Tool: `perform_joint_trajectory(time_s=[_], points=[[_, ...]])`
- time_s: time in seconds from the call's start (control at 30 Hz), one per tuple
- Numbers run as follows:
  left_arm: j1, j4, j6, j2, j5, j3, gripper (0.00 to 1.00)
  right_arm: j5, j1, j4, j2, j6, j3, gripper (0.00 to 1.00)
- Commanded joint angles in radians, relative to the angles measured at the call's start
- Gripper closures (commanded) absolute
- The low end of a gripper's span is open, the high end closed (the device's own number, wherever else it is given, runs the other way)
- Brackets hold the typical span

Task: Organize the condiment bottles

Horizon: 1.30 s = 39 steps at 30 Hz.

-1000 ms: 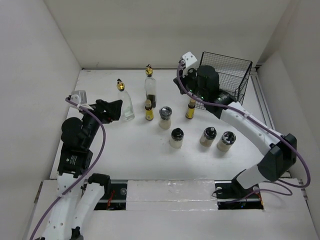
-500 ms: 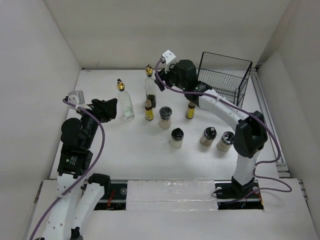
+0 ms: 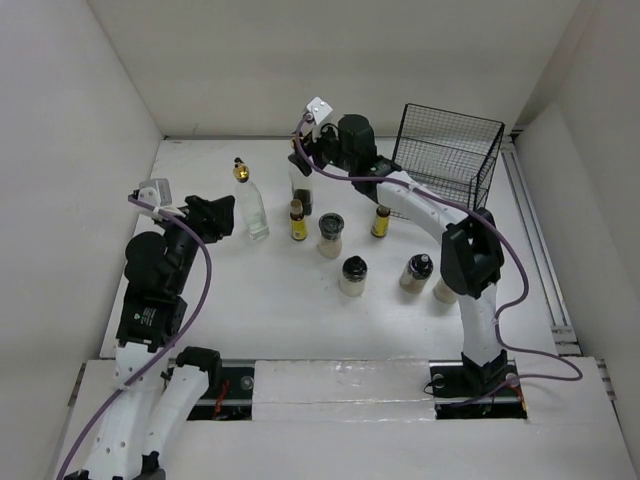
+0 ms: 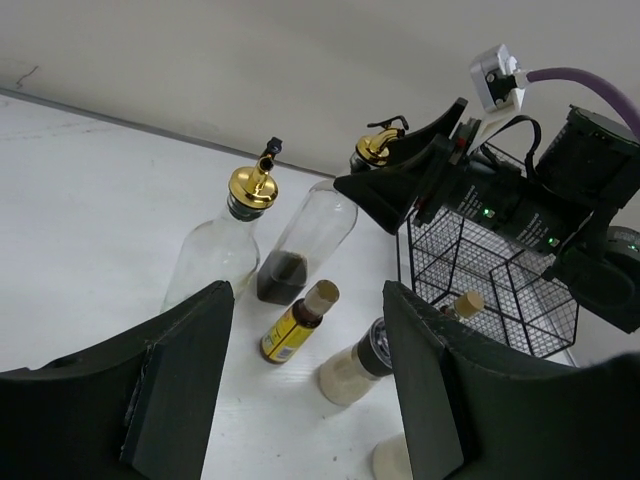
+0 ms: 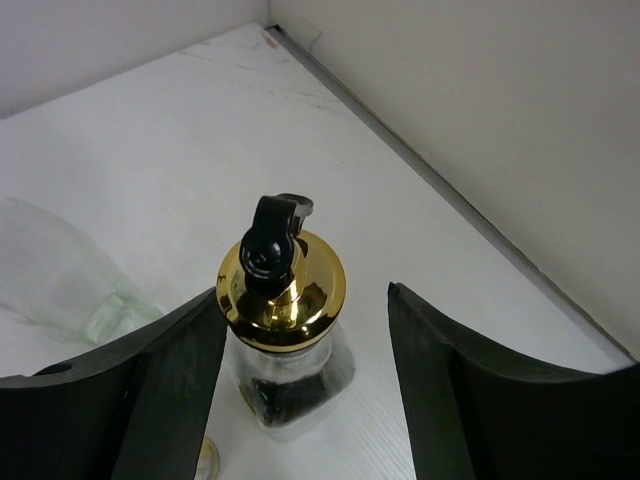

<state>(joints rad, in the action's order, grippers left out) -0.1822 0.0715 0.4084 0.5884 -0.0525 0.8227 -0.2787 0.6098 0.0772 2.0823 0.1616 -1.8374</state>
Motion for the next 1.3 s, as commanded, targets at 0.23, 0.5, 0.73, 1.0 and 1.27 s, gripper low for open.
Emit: perform_joint_trajectory(time_s=[0.23,0.5,0.73,1.0,1.27], points=[[-0.002,-0.044,-0.014,0.014,-0.015,-0.010,0.43,-0.033,0.001,0.216,0.050,-0.083,-0.063,0.75],[-0.002,-0.053,-0.014,0.014,-0.026,-0.010,0.43,-0.008,-0.010,0.368,-0.096,-0.171,-0.097,0.95],[-0.002,-0.053,-0.014,0.004,-0.026,-0.010,0.43,0.078,-0.093,0.279,-0.267,-0.171,-0.152,0.98],[-0.002,-0.053,-0.014,0.014,-0.035,-0.010,0.43,0.145,-0.264,0.122,-0.335,-0.171,-0.215,1.00],[-0.002,-0.053,-0.014,0.025,-0.044,0.000,0.43,0.231,-0.384,0.032,-0.300,-0.111,-0.331,1.00]])
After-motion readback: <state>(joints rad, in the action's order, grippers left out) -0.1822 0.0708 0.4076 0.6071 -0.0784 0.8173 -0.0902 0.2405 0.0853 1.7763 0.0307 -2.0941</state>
